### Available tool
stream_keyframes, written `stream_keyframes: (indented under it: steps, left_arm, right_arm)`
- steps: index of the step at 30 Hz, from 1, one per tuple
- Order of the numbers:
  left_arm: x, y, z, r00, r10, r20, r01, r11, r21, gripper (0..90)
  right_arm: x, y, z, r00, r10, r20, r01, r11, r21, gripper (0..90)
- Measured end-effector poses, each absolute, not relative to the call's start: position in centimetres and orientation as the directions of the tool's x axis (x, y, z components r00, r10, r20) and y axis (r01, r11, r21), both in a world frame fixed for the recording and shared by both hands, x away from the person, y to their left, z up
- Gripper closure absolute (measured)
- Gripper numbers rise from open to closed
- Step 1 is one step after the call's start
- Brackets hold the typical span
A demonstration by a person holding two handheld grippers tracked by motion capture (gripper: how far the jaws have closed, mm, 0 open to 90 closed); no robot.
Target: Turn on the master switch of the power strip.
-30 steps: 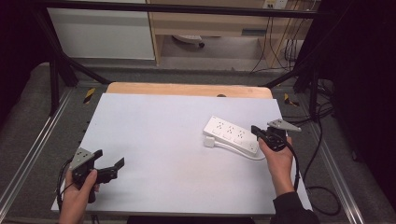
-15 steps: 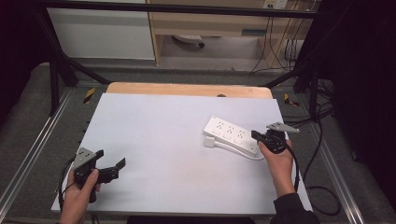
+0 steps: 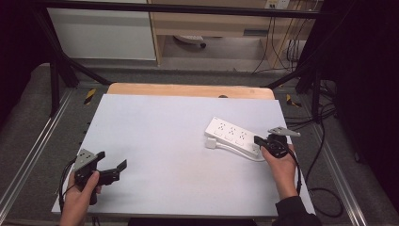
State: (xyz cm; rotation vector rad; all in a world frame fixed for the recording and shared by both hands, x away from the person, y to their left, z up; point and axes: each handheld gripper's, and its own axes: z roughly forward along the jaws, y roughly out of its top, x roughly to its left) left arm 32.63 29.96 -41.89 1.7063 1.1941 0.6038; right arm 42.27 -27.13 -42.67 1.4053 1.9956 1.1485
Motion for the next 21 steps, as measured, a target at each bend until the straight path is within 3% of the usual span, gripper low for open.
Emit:
stream_keyframes:
  steps: [21]
  left_arm:
    - [32.64, 29.85, -41.89, 0.417, 0.902, -0.109, 0.444, -0.097, 0.891, 6.7]
  right_arm:
    - [41.64, -27.27, -43.26, -0.381, 0.92, 0.087, 0.572, 0.161, 0.804, 90.0]
